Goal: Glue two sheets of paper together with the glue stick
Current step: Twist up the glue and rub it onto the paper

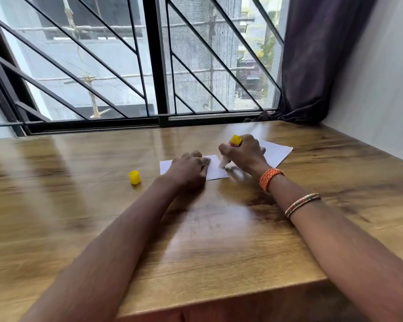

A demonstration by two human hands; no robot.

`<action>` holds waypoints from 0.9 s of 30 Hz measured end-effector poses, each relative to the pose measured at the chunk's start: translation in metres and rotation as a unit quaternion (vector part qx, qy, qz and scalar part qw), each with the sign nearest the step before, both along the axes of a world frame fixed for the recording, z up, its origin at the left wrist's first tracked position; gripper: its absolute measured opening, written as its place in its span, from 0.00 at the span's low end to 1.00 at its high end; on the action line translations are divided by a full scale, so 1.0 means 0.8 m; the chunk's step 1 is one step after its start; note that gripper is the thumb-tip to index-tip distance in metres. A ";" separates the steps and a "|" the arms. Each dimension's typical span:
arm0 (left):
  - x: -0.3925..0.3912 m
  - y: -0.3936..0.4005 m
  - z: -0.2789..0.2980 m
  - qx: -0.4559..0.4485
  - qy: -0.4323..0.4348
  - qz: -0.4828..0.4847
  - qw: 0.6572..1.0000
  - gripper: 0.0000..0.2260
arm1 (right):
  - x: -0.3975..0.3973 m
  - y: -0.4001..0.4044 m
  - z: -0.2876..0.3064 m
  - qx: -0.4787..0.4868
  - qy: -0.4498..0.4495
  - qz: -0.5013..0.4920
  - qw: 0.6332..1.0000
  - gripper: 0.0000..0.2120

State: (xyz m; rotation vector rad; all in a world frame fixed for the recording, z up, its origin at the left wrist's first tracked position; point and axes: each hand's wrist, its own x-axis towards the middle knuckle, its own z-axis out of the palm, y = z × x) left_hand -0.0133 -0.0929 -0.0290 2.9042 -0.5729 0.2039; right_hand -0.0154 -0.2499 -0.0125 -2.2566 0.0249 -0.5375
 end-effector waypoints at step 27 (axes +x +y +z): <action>-0.016 -0.016 -0.008 -0.173 -0.010 -0.050 0.984 0.14 | -0.011 -0.021 0.022 0.354 -0.030 0.038 0.934 0.19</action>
